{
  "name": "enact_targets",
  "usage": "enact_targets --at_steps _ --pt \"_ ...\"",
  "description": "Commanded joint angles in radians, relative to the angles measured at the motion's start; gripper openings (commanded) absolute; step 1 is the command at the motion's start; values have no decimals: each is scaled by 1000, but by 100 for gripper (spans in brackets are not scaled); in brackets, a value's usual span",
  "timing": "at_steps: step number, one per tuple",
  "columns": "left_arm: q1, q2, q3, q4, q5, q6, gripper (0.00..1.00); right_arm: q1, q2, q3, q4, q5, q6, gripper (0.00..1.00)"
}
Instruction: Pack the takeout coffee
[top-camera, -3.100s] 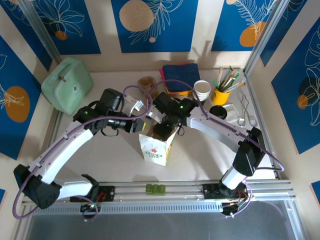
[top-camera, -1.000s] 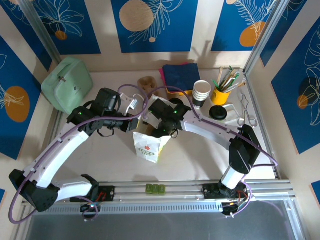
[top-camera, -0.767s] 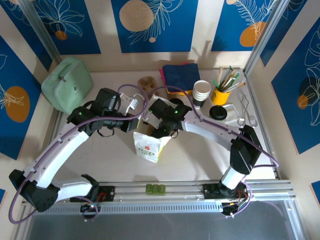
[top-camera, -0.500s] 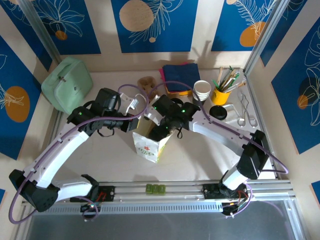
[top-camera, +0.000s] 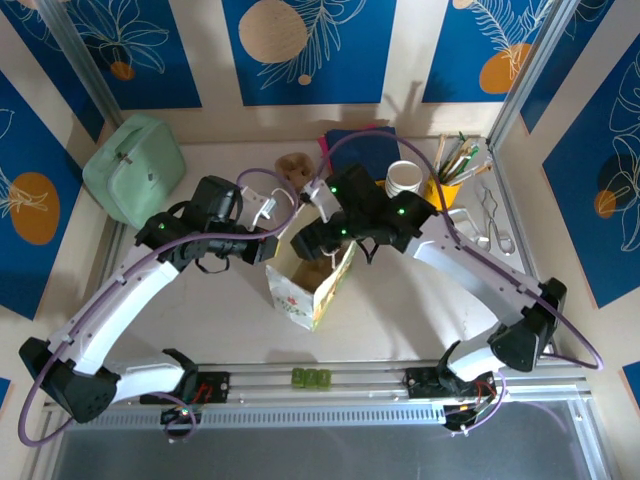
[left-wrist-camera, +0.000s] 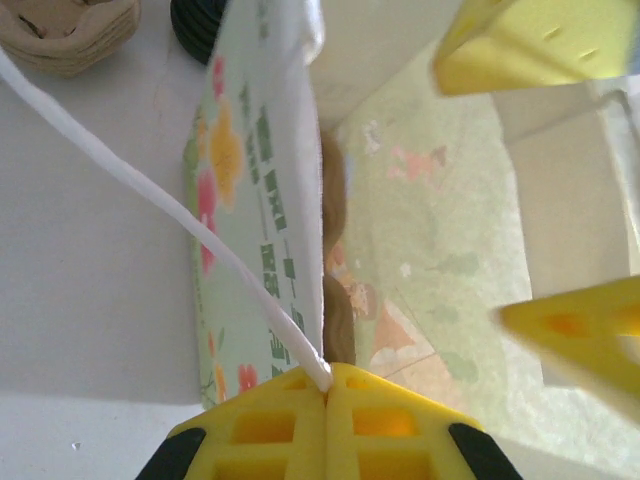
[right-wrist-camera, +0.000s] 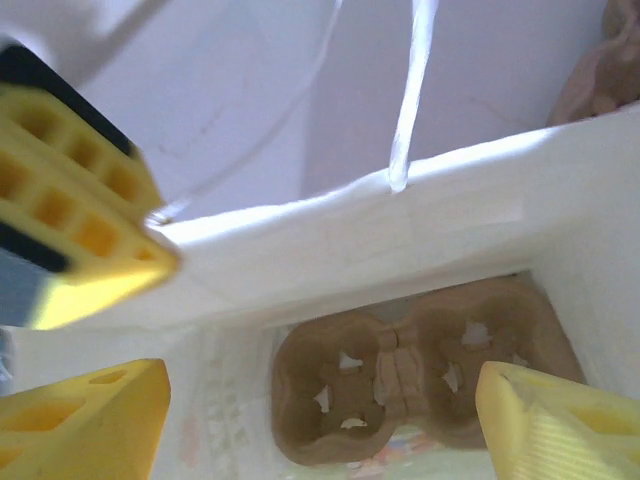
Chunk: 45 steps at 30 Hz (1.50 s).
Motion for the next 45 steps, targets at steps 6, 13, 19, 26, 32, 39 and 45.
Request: enact_targets --at_steps 6,13,19,26,32,39,45 --pt "-5 7 11 9 35 -24 0 -58 -118 32 -55 -21 234 82" --pt "-6 -7 3 22 33 -32 23 -137 -207 -30 -161 145 508 80" --pt "-6 -28 35 21 8 -32 46 -146 -185 -34 -251 163 600 78" --pt "-6 -88 73 28 -37 -30 56 -149 -103 -33 -259 129 624 74" --pt "-6 -118 59 33 -30 -34 56 -165 -15 15 -256 97 623 68" --pt "-7 -144 30 33 -35 -34 56 -185 39 22 -230 37 608 55" --pt "-6 -150 28 24 -41 -25 56 -174 17 15 -201 22 587 29"
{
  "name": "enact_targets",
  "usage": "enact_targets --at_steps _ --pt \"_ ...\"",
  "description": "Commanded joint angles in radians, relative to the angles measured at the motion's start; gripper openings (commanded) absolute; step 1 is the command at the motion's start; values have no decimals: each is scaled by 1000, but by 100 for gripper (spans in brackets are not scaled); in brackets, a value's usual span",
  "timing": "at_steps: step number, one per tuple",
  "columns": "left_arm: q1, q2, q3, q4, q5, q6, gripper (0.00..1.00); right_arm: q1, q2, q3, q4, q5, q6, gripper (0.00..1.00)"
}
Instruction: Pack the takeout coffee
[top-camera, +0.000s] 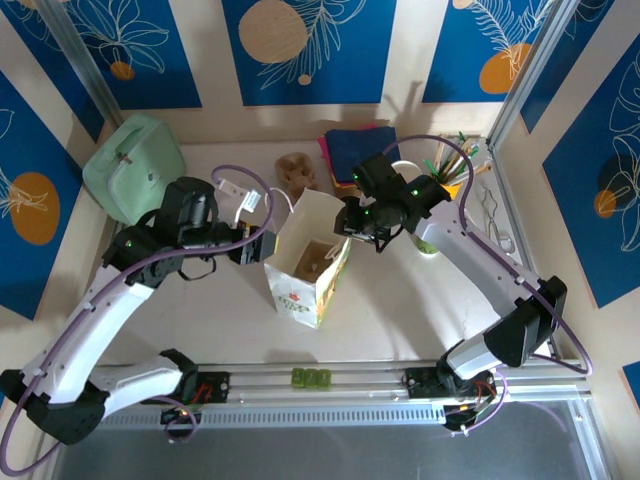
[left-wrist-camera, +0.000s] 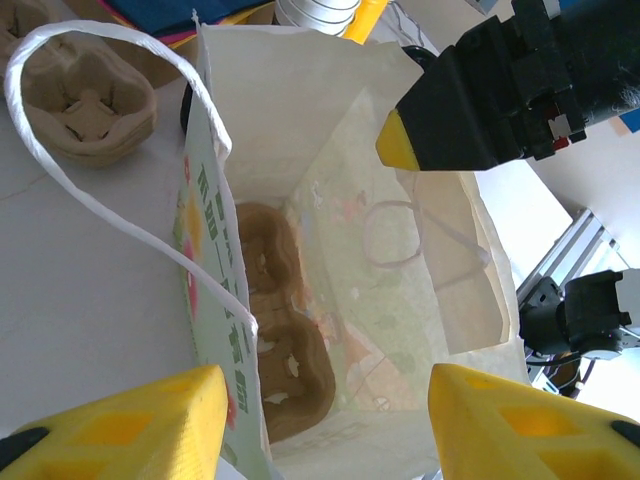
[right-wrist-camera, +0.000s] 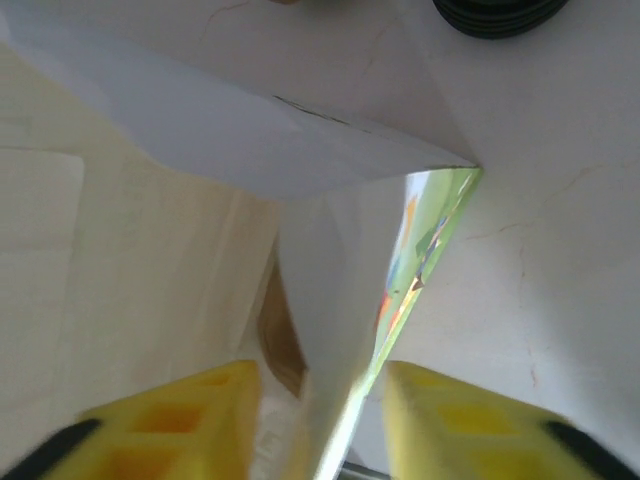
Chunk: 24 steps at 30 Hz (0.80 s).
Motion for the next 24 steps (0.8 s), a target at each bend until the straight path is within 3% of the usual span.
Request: enact_targets --at_steps 1,5,9,19,24 --pt "-6 -20 -5 -7 -13 6 56 9 -29 20 18 -32 -20 26" --pt "-7 -35 4 -10 -29 2 56 31 -59 25 37 -40 -70 10" --pt "-5 -71 18 -7 -72 -15 57 76 -118 24 59 -36 -114 1" --pt "-5 -220 -22 42 -201 -67 58 246 -339 -136 233 28 -265 0" --pt "-5 -259 -48 69 -226 -64 58 283 -454 -244 336 46 -324 0"
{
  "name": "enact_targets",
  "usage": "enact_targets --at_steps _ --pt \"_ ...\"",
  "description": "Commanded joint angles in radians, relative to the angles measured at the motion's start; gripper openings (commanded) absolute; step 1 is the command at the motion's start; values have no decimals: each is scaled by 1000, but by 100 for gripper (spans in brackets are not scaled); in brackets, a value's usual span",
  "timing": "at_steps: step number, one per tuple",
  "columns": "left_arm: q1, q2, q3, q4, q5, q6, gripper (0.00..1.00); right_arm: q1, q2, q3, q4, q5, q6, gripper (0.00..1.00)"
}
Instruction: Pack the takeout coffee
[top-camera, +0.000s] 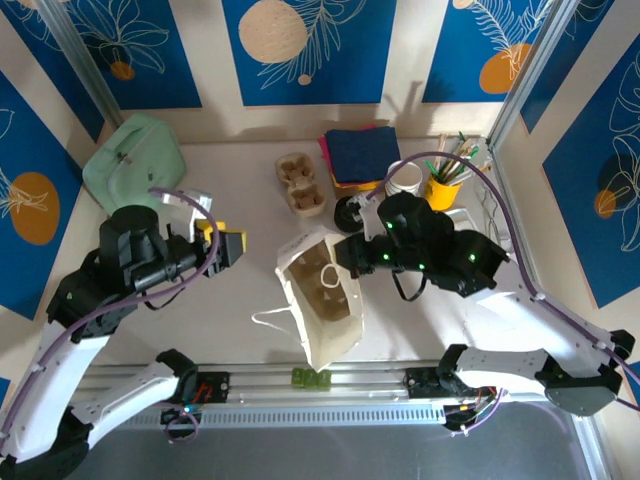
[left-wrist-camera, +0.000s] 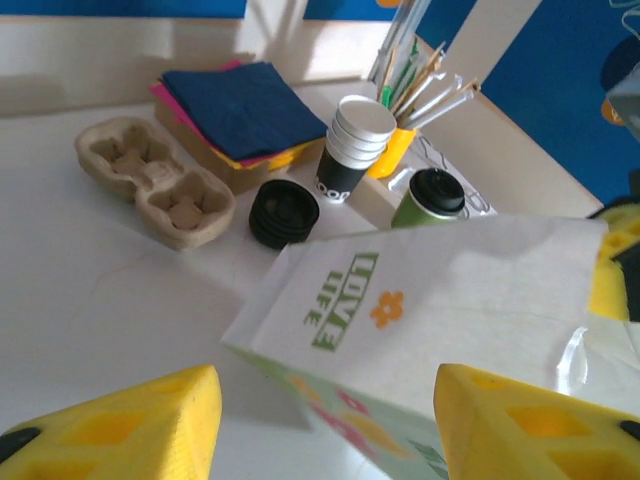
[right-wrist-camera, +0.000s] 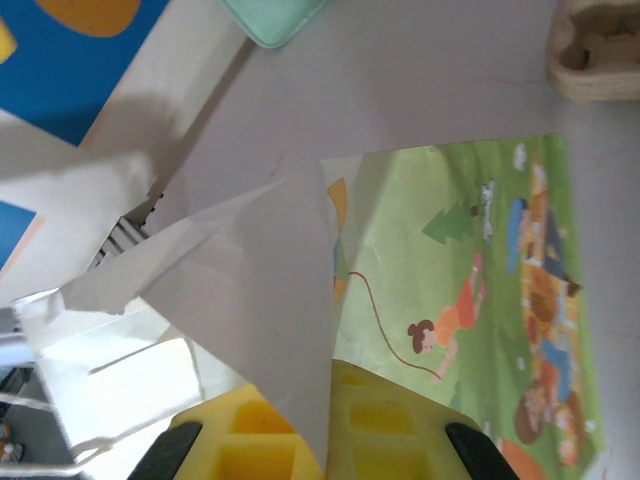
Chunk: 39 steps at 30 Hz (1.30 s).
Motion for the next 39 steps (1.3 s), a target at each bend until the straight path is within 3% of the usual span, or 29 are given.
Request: enact_targets --at_steps 1,8,17,22,27,34,39 --pt "-5 -9 -22 38 -36 -12 58 13 -56 -47 105 29 -69 0" --pt "-5 12 -25 45 -2 -13 58 19 -68 -61 106 12 -47 0" --pt "-5 58 -20 52 98 -38 57 13 19 28 -23 49 138 0" --pt "-6 102 -7 46 162 -59 56 -28 37 50 -57 55 269 0" --pt "-13 123 -14 89 204 -82 53 -114 42 32 -18 -27 324 0" --pt "-82 171 57 41 124 -66 51 -217 103 30 -1 -139 398 0" --pt "-161 215 144 -7 54 -76 50 -241 133 24 1 -119 463 0"
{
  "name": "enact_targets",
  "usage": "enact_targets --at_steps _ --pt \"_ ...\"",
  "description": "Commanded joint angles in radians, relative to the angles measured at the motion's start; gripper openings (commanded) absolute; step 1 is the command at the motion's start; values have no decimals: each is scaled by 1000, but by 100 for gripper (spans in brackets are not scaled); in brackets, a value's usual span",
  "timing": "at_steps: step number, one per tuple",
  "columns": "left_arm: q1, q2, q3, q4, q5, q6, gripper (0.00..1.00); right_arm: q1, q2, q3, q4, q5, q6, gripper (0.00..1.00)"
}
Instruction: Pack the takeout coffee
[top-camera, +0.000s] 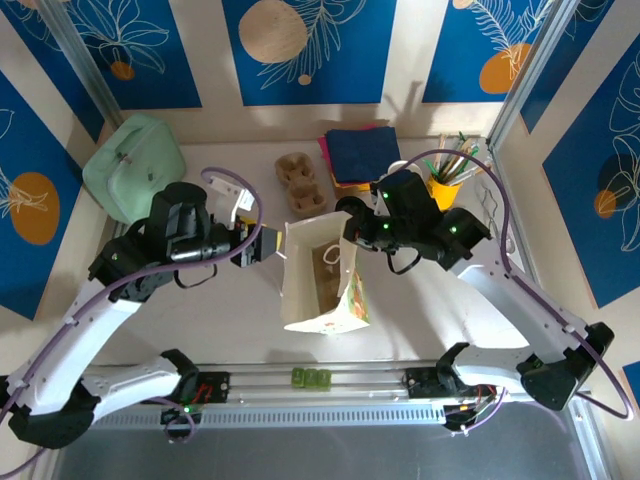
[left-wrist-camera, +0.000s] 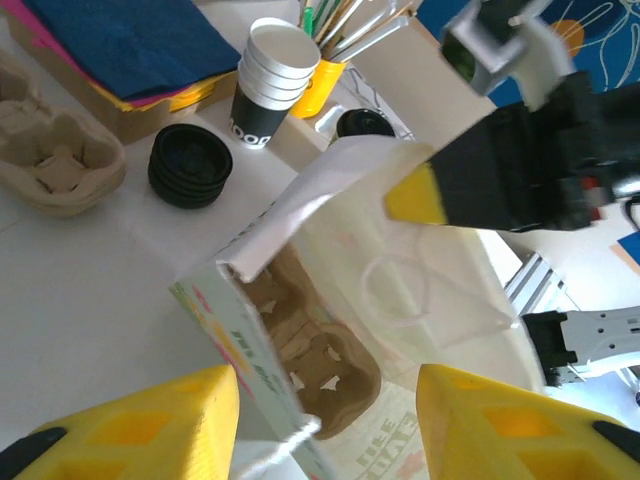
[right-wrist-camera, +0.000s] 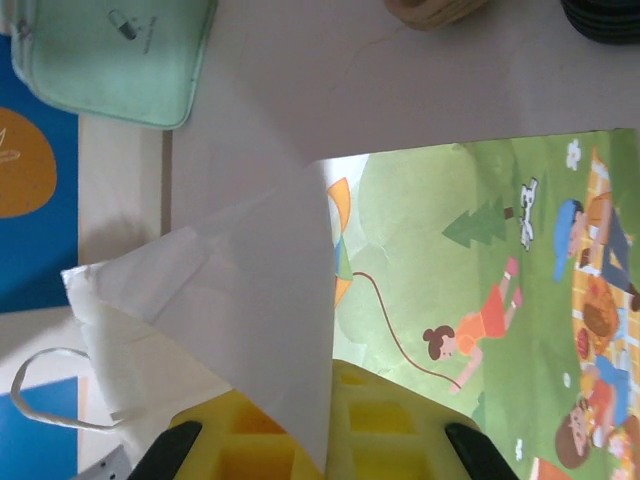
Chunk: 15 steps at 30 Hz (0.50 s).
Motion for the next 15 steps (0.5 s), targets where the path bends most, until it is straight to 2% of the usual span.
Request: enact_targets --at_steps 1,3,6,9,15 --pt "-62 24 88 -50 -79 -17 50 -11 3 11 25 -27 68 0" --pt "-108 58 132 -72 -103 -27 50 -15 4 3 34 -24 76 0" --pt "-156 110 151 -54 -81 -81 49 -21 4 -2 39 -24 82 0" --pt "-200 186 162 -45 -54 -152 42 -24 1 -5 35 -14 81 0" --pt "-290 330 200 -104 -104 -253 33 -29 -8 -14 17 6 80 0"
